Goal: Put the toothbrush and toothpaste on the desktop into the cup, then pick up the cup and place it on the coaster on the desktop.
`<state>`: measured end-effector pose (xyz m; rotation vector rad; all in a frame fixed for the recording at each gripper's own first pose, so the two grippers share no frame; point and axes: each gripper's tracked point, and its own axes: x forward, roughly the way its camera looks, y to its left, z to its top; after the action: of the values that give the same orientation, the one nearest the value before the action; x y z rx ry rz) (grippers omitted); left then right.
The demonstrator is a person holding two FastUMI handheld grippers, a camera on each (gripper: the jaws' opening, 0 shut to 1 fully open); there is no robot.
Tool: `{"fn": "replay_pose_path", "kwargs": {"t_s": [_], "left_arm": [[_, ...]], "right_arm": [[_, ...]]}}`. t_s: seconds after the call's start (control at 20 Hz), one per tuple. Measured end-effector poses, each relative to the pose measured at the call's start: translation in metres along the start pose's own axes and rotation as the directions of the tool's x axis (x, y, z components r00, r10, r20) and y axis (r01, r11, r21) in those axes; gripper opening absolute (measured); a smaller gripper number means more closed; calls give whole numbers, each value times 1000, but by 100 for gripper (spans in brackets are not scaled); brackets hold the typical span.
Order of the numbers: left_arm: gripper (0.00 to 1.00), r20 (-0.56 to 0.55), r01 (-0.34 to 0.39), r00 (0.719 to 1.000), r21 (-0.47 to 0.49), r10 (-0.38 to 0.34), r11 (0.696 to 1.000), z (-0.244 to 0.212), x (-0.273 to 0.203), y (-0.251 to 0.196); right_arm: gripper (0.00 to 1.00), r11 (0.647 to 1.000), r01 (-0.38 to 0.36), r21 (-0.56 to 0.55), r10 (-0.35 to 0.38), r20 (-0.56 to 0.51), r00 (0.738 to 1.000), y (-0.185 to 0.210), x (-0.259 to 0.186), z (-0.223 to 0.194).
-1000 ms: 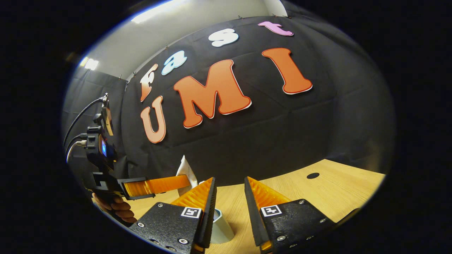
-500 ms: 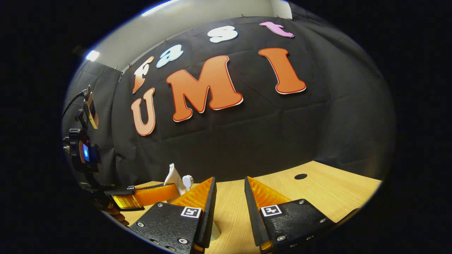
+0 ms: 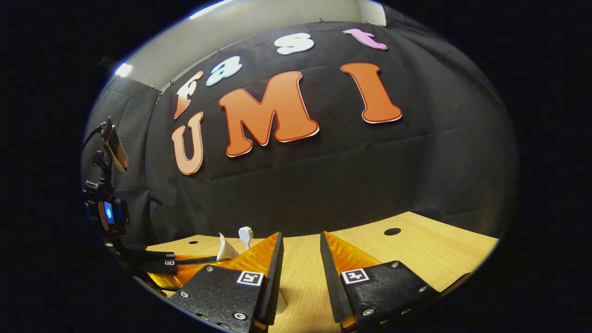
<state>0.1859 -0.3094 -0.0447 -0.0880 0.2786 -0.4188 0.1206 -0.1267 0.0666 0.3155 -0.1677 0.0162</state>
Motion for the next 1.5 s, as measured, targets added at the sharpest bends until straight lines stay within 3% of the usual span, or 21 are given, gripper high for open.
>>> {"fn": "replay_pose_path", "kwargs": {"t_s": [0.2,0.3,0.4,0.85,0.95,1.0,1.15,1.2,1.25,1.35,1.5], "left_arm": [[43,29,-13,1000,46,12,999,11,-11,4],[60,69,-17,997,55,14,998,24,-23,5],[71,85,-40,996,78,33,996,29,-32,13],[82,145,-114,985,129,95,985,47,-93,42],[94,166,-149,978,149,124,978,53,-107,51],[100,177,-162,975,156,134,974,57,-113,56],[100,173,-168,975,176,138,970,55,-124,59],[100,174,-173,975,189,141,967,54,-128,63],[100,174,-176,974,192,143,965,53,-132,65],[100,168,-192,972,189,161,963,48,-137,74],[100,145,-223,969,176,199,959,35,-148,92]], "right_arm": [[47,1000,-7,-4,7,-21,1000,7,0,-6],[47,999,-6,-32,5,-23,1000,8,0,-9],[47,999,-4,-40,3,-32,999,8,0,-11],[47,999,0,-50,-4,-76,997,16,-3,-29],[49,999,6,-44,-10,-85,996,18,-8,-26],[52,999,7,-37,-10,-92,996,20,-11,-25],[60,1000,-6,7,7,-136,991,30,-20,-22],[75,999,-33,30,37,-150,988,40,-24,-21],[73,997,-55,48,62,-164,984,49,-27,-19],[82,996,-85,37,91,-216,972,60,-32,-26],[92,996,-83,-14,76,-266,961,63,-37,-25]]}}
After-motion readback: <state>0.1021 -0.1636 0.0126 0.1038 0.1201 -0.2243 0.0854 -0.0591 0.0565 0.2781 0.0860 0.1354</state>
